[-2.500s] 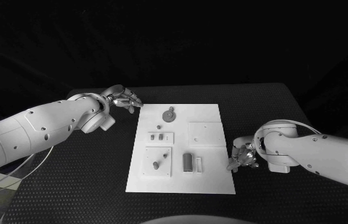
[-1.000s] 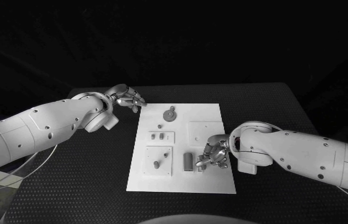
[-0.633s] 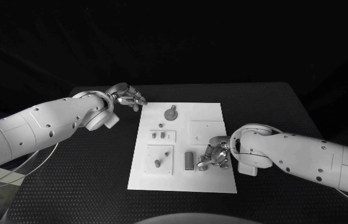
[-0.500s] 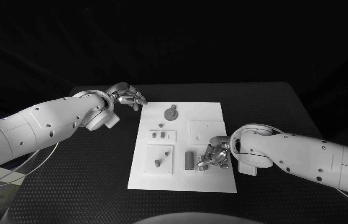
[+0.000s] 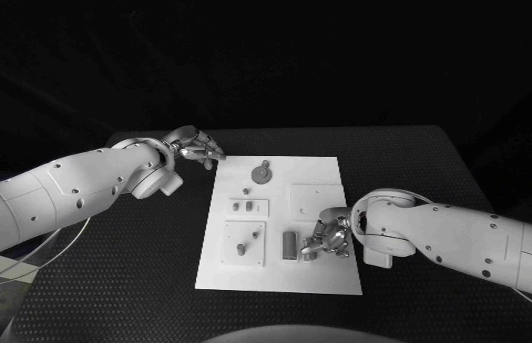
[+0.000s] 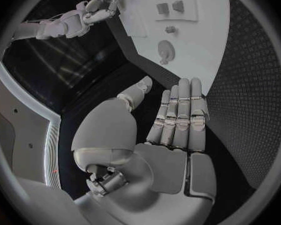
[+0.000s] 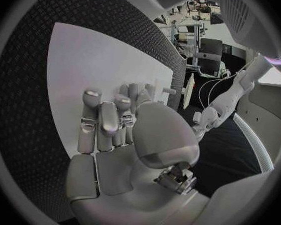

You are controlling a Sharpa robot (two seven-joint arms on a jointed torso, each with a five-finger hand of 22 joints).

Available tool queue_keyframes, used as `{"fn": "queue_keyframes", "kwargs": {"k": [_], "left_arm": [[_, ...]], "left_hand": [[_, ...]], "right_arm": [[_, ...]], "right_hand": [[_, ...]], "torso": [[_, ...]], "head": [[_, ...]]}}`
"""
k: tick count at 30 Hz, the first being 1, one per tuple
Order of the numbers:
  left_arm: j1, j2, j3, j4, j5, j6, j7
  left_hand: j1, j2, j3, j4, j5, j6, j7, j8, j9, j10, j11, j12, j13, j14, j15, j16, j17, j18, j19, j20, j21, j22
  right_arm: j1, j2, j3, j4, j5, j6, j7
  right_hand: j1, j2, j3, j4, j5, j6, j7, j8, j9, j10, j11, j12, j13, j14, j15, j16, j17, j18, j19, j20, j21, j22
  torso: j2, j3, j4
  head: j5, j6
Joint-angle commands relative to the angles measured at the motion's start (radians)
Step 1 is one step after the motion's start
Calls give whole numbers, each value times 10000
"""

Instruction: Assemble the parts on the task board

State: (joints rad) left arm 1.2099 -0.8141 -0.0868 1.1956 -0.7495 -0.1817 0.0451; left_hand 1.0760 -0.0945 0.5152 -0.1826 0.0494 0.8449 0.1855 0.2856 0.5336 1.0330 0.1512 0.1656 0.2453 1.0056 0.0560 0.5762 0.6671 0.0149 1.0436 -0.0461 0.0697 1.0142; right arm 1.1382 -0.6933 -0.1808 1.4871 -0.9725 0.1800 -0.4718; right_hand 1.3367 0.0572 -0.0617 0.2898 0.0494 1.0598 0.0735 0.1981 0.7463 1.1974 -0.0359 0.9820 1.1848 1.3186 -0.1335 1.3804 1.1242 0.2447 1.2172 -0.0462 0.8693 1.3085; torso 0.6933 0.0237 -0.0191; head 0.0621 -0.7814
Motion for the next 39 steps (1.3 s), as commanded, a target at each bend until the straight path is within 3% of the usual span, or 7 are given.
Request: {"fn": "queue_keyframes", "kwargs": {"k": [1, 10, 29, 39], "left_arm": [[6, -2, 5, 18, -19, 64, 77], [6, -26, 5, 19, -25, 81, 56], [6, -37, 5, 22, -27, 79, 57], [6, -83, 4, 21, -28, 77, 56]], "left_hand": [[-30, 51, 1, 48, 28, -1, -29, 33, -11, -42, 9, 33, -16, 91, -12, -52, 11, 183, -14, 22, 21, 1], [-27, 42, -2, 42, 27, -1, -30, 33, -12, -45, 10, 33, -18, 91, -12, -57, 16, 183, -17, 21, 20, 2], [-28, 40, -5, 40, 28, -1, -30, 34, -13, -47, 11, 35, -21, 93, -12, -69, 29, 183, -18, 21, 20, 3], [-27, 40, -5, 39, 28, -1, -30, 34, -14, -47, 10, 36, -22, 94, -12, -75, 36, 183, -18, 21, 20, 3]], "right_arm": [[-20, 30, -3, 13, -50, 155, 38], [-33, 44, -3, -5, -38, 132, 62], [-50, -31, -4, -10, -73, 17, 215], [-36, -602, 20, 553, -681, 307, 554]], "right_hand": [[-185, -66, 82, 25, 34, -14, 47, -4, -22, 38, 31, 27, -15, 26, -34, -61, -15, 171, 65, -32, -54, 104], [-794, -365, 502, 30, 33, -36, 53, -18, -64, 36, 36, 30, -29, 37, -30, -75, -13, 171, 92, -54, -98, 106], [-1077, -505, 737, 25, 33, -71, 63, -31, -90, 11, 45, 30, -31, 14, -24, -99, -36, 171, 86, -67, -118, 120], [-1088, -979, 887, 0, 32, -40, 49, 1, -90, 23, 31, 59, -26, 60, -35, -74, 15, 171, 123, -93, -112, 134]], "torso": [[4, 0, 5], [0, 2, 0], [1, 0, 0], [-2, 4, -10]], "head": [[-3, -8], [-24, -19], [-26, -31], [-11, -31]]}}
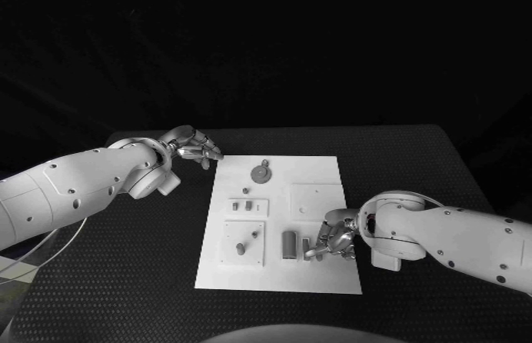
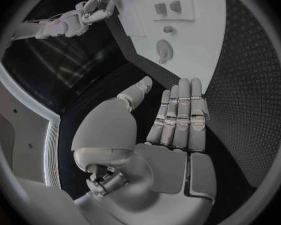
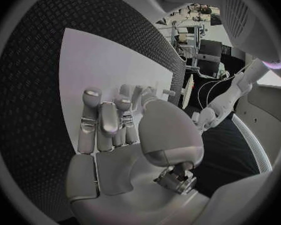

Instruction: Assemble the parts on the task board

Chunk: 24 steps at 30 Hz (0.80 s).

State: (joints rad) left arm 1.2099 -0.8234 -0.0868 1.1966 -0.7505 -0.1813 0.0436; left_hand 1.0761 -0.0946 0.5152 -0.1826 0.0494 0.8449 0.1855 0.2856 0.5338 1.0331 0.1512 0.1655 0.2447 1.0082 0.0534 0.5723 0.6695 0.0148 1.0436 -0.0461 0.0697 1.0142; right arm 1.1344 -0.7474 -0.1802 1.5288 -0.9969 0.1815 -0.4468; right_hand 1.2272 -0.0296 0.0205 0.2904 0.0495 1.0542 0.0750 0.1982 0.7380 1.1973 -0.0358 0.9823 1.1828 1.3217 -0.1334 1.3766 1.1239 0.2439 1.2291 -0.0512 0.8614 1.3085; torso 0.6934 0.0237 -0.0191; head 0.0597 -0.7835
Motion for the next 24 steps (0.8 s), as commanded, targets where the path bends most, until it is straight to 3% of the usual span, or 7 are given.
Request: {"fn": "queue_keyframes", "kwargs": {"k": [1, 12, 24], "left_arm": [[6, 12, 4, 12, -19, 71, 71], [6, 31, 4, 11, -20, 73, 77], [5, 46, 4, -5, -20, 75, 80]], "left_hand": [[-28, 40, -5, 39, 28, -1, -30, 34, -16, -48, 11, 37, -16, 68, 15, -36, 13, 184, -18, 21, 20, 3], [-28, 41, -6, 38, 28, 0, -30, 35, -16, -48, 10, 38, -18, 70, 15, -42, 19, 184, -18, 21, 20, 4], [-29, 42, -7, 38, 28, -1, -30, 36, -17, -49, 11, 39, -19, 72, 15, -48, 27, 183, -19, 22, 20, 4]], "right_arm": [[14, -86, 18, 173, -502, 333, 303], [26, -63, 18, 263, -836, 571, 300], [21, 195, 15, -16, -1172, 343, 155]], "right_hand": [[31, -144, 78, -9, 31, 17, 33, 2, -8, 28, 29, 59, -6, 35, -37, -33, 24, 179, 7, -45, -32, 134], [255, -290, 150, -30, 31, 10, 34, 9, -10, 31, 30, 63, -11, 33, -37, -45, 11, 179, 14, -48, -35, 140], [470, -134, 164, -42, 30, 42, 25, 39, 1, 45, 23, 74, -13, 69, -42, -20, 58, 179, 24, -44, -25, 150]], "torso": [[-3, 4, -10], [0, 13, -11], [2, 4, 8]], "head": [[13, -10], [12, -8], [-12, -31]]}}
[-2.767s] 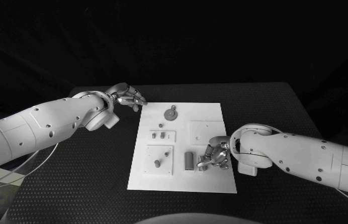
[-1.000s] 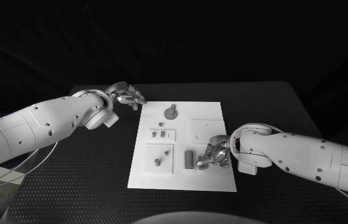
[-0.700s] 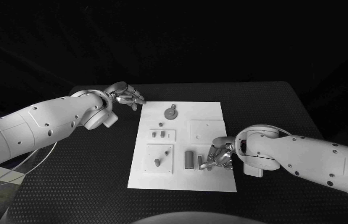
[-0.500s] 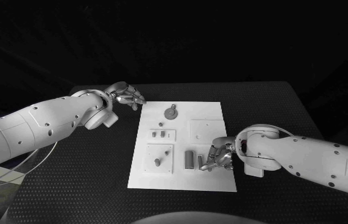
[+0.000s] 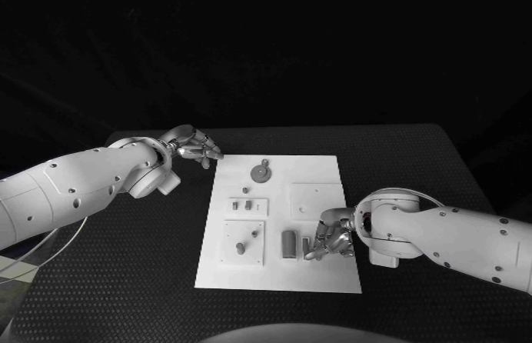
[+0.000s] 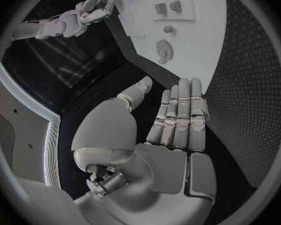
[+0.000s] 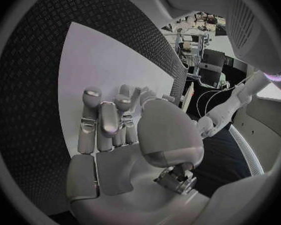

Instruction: Assemble the parts on the task board

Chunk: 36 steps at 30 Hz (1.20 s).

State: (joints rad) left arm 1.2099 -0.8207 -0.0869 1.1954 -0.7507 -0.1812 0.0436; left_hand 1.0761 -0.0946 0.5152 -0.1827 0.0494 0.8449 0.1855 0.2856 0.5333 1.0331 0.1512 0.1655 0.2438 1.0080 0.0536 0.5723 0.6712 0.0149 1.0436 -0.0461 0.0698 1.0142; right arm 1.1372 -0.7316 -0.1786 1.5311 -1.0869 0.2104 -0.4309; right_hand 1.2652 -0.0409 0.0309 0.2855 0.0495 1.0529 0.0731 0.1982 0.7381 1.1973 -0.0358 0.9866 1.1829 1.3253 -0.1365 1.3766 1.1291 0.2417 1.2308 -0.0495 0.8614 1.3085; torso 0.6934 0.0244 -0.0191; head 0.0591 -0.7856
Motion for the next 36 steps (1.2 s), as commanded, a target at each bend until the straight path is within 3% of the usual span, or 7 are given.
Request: {"fn": "queue_keyframes", "kwargs": {"k": [1, 12, 19, 22, 36], "left_arm": [[5, 17, 5, 7, -17, 70, 81], [5, 15, 5, 19, -17, 80, 82], [5, 18, 5, 6, -17, 95, 84], [5, 16, 5, -14, -17, 99, 80], [5, 23, 5, -10, -17, 102, 81]], "left_hand": [[-30, 43, -7, 39, 28, -1, -30, 36, -12, -49, 11, 39, -11, 74, 13, -49, 11, 183, -19, 22, 20, 4], [-30, 46, -7, 40, 28, 0, -30, 36, -13, -49, 11, 41, -12, 76, 13, -54, 16, 183, -19, 21, 20, 4], [-29, 51, -5, 39, 28, 1, -31, 37, -13, -49, 10, 42, -13, 78, 12, -56, 21, 184, -18, 21, 20, 5], [-30, 53, -6, 41, 28, 1, -31, 38, -13, -48, 10, 43, -13, 79, 12, -58, 23, 183, -18, 21, 20, 5], [-33, 55, -8, 42, 28, 2, -31, 39, -14, -47, 10, 46, -15, 81, 12, -65, 32, 184, -18, 21, 20, 6]], "right_arm": [[-8, 57, -2, -61, -271, 57, -12], [-15, 173, -4, -234, -451, 23, -100], [-39, 231, -14, -215, -546, 217, -23], [-44, 237, -14, -193, -524, 155, -34], [-48, 290, -14, -296, -610, 51, -184]], "right_hand": [[97, -12, 56, 8, 30, 56, 43, 42, 1, 46, 22, 32, -14, 34, -11, -18, 9, 201, 7, -60, -25, 151], [126, 274, -3, 9, 31, 110, 21, 87, 21, 57, 2, 39, -17, 48, -28, -10, 27, 201, 9, -57, -15, 160], [229, 263, -67, -11, 30, 120, 13, 101, 30, 59, -6, 42, -17, 55, -37, -1, 44, 201, 3, -64, -7, 166], [182, 84, -189, 40, 30, 116, 17, 105, 32, 60, -2, 40, -21, 50, -33, -7, 38, 201, 1, -48, -6, 164], [379, 260, -167, -10, 31, 126, 3, 121, 39, 75, -16, 46, -25, 72, -47, 8, 68, 201, 19, -68, -4, 157]], "torso": [[1, -1, 7], [2, -10, 3], [0, 0, 6], [1, 3, 5], [0, -8, -1]], "head": [[-1, -12], [14, -32], [32, -55], [45, -70], [34, -55]]}}
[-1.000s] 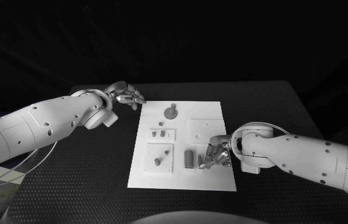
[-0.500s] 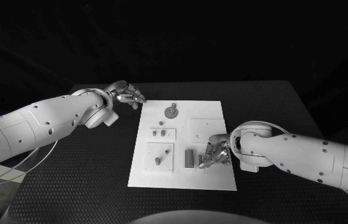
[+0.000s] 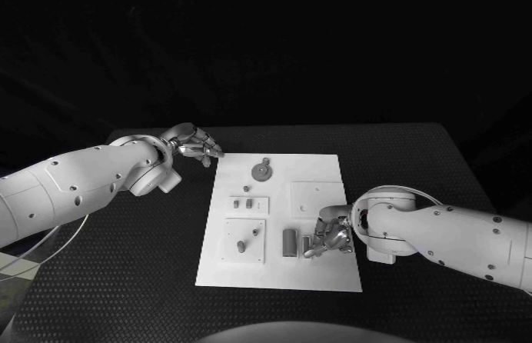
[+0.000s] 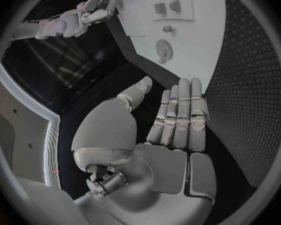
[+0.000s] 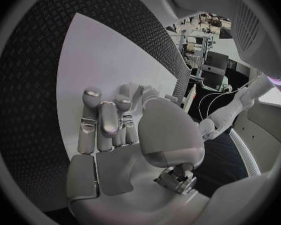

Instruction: Assemble the parts on the task board

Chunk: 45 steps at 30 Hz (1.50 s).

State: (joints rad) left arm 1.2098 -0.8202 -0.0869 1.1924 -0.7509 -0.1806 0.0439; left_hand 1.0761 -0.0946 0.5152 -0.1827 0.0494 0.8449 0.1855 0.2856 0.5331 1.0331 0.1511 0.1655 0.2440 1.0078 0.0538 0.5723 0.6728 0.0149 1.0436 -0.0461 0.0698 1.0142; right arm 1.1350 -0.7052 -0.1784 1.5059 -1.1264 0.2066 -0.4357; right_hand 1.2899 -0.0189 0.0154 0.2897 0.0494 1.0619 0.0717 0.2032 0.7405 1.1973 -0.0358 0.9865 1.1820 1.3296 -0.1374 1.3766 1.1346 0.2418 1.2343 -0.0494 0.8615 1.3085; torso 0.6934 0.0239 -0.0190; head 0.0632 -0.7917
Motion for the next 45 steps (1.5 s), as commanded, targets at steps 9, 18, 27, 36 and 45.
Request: {"fn": "queue_keyframes", "kwargs": {"k": [9, 18, 27, 36, 45], "left_arm": [[6, 17, 4, 18, -15, 92, 78], [6, 8, 4, 27, -16, 82, 78], [6, 8, 4, 22, -16, 80, 76], [6, 12, 4, 12, -7, 52, 88], [8, 30, 4, -82, 1786, -91, 227]], "left_hand": [[-35, 56, -9, 42, 28, 2, -31, 39, -12, -48, 10, 47, -18, 85, 10, -70, 22, 183, -18, 21, 20, 6], [-37, 55, -10, 43, 28, 2, -31, 40, -13, -48, 10, 48, -19, 86, 10, -75, 28, 183, -18, 21, 20, 7], [-36, 54, -11, 41, 28, 1, -31, 40, -13, -49, 10, 49, -21, 87, 10, -81, 34, 183, -19, 20, 20, 7], [-38, 51, -12, 41, 28, 0, -31, 40, -14, -50, 10, 50, -22, 89, 9, -85, 40, 183, -19, 20, 20, 7], [-39, 27, -19, 32, 27, -117, 15, -24, -47, -56, 12, 56, -30, 106, 8, -111, 77, 185, -10, 19, 23, 9]], "right_arm": [[-25, 162, -17, -386, -101, 105, -162], [-25, 200, -28, -428, 76, 321, -170], [-26, 144, -29, -448, 98, 136, -130], [-25, -217, -16, -211, 196, -904, 198], [303, -529, 345, -530, 1566, -2372, 2173]], "right_hand": [[338, 259, -59, -42, 34, 40, 14, 82, 22, 83, -19, 53, -17, 42, -42, 25, 44, 200, -14, -73, 2, 159], [442, 290, -173, -56, 32, 46, 10, 95, 31, 83, -24, 56, -16, 38, -46, 30, 51, 200, -22, -70, 10, 165], [392, 282, -228, -5, 33, 41, 16, 94, 30, 83, -18, 52, -19, 32, -42, 23, 44, 200, -23, -58, 7, 161], [289, 210, -282, 7, 33, -32, 32, 55, 13, 87, -6, 51, -23, 34, -36, 18, 43, 200, -6, -53, 2, 149], [-140, -346, -187, 25, 32, -749, 306, -297, -122, 86, 242, 127, 16, 72, 204, 42, 72, 200, 66, -75, -43, 109]], "torso": [[0, 0, 5], [-1, 1, -7], [-2, 3, -2], [-7, 6, 1], [-40, -11, -33]], "head": [[-12, 7], [0, -3], [-9, 10], [2, 59], [19, 331]]}}
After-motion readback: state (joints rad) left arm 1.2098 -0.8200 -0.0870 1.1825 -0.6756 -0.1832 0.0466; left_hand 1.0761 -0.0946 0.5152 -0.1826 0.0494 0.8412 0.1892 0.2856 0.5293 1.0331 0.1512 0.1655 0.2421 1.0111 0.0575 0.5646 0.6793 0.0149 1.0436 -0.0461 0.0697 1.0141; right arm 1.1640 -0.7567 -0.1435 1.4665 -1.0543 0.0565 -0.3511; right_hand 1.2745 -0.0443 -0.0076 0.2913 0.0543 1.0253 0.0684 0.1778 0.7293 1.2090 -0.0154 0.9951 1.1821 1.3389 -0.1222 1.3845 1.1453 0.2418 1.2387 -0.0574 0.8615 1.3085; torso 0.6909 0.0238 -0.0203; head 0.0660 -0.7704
